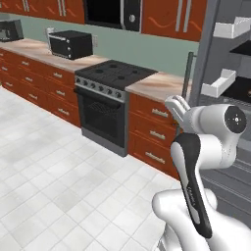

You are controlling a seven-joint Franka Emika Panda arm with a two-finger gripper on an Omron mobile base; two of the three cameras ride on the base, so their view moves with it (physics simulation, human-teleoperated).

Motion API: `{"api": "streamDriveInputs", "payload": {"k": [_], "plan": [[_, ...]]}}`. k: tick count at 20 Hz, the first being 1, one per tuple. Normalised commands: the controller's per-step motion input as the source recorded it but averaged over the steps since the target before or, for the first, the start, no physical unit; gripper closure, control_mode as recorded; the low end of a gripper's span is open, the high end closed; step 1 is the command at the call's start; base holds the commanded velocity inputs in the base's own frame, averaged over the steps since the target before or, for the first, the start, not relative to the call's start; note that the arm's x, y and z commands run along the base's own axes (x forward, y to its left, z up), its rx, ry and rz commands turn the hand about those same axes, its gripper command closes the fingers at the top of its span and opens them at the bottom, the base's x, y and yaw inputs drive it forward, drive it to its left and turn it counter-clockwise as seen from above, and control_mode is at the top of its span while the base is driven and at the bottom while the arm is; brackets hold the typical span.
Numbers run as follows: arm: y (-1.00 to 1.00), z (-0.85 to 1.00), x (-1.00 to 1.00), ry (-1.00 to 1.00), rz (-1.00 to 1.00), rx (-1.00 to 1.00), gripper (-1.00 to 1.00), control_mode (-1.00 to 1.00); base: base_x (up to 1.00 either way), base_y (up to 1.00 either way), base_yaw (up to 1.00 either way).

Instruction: Gather the squash and potato from the fridge and place them on a tray on the dining counter. Then gather the chicken drumstick and steak from the fridge and place them on the other tray.

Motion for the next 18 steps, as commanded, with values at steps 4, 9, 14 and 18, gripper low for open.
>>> {"api": "streamDriveInputs", "payload": {"k": [4,9,14,18], "plan": [[0.0,0.0,0.0,0.0,0.0,0.0,1.0,1.0,0.49,0.24,0.33],[0.0,0.0,0.0,0.0,0.0,0.0,1.0,1.0,0.63,0.29,0.31],[0.0,0.0,0.0,0.0,0.0,0.0,1.0,1.0,0.77,0.2,0.3],[0.0,0.0,0.0,0.0,0.0,0.0,1.0,1.0,0.91,0.03,0.26]]}}
